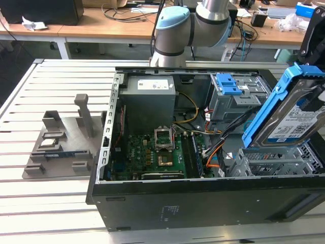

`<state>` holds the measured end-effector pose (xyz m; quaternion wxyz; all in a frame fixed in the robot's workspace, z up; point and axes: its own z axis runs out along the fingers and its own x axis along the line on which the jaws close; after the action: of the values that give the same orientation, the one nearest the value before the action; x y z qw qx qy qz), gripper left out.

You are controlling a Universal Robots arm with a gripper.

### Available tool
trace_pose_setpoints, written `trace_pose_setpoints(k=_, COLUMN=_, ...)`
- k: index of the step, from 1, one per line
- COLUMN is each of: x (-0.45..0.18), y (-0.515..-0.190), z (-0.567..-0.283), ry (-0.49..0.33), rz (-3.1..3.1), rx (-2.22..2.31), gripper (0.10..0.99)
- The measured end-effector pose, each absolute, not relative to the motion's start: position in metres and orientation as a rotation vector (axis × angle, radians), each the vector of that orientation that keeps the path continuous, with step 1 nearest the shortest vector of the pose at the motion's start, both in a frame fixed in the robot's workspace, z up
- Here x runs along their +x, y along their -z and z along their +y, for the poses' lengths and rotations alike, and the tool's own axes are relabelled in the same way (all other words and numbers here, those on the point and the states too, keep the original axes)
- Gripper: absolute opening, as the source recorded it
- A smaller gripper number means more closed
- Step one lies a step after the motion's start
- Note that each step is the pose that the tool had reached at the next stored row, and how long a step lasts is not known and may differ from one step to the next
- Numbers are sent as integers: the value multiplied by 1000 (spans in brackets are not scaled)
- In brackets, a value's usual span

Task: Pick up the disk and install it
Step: 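Pick up the disk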

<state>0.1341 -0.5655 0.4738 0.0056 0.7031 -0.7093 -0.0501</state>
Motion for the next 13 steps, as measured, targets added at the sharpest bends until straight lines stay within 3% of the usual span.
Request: trace_pose_setpoints(k=13, x=156, y=-463, z=-565, ry=165, rz=-2216, rx=2196, gripper=361)
